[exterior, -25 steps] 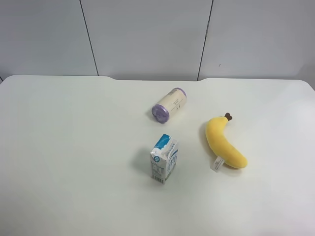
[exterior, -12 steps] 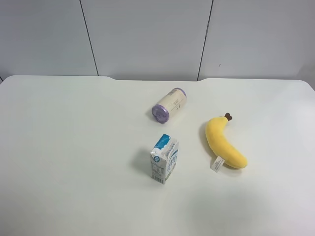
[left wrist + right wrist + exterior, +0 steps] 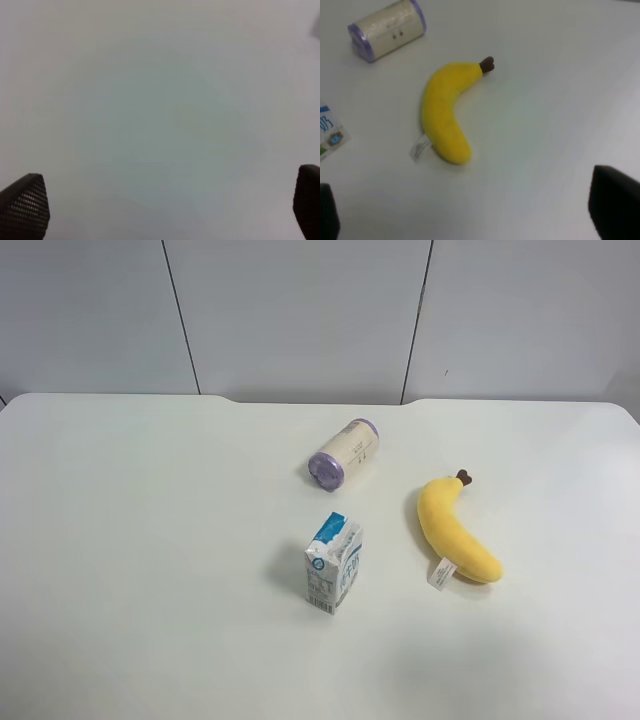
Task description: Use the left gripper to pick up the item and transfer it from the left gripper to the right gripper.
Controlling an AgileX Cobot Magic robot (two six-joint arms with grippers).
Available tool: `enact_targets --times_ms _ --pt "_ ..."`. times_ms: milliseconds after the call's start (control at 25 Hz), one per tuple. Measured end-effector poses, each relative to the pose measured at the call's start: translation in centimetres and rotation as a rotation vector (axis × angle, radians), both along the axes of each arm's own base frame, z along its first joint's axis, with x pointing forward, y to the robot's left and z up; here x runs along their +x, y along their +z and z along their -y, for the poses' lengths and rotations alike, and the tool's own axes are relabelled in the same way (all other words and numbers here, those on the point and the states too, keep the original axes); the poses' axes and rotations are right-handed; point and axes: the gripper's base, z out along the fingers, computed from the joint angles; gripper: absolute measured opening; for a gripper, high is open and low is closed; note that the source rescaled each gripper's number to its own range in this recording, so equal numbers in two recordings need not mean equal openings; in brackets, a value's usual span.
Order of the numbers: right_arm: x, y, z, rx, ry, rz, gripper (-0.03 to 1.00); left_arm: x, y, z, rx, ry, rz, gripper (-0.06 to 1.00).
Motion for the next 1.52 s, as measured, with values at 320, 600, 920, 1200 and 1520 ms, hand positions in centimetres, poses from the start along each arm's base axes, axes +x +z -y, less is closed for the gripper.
enact_targets --times_ms 320,600,920,1200,1520 --pt "0.01 -0.03 -0.01 0.000 -0.008 -0.001 1.00 0.00 0.00 0.00 0.000 0.004 0.000 1.00" --pt "0.00 -0.02 -0.13 0.004 -0.215 -0.001 1.00 0.07 0.00 0.07 -0.001 0.093 0.000 1.00" --pt "0.00 -0.02 -0.15 0.006 -0.254 -0.001 1.00 0.07 0.00 0.07 0.000 0.101 0.000 1.00" --pt "0.00 -0.02 -0.15 0.006 -0.254 -0.001 1.00 0.07 0.00 0.07 0.000 0.101 0.000 1.00" --pt "0.00 -0.02 -0.15 0.006 -0.254 -0.001 1.00 0.07 0.00 0.07 0.000 0.101 0.000 1.00"
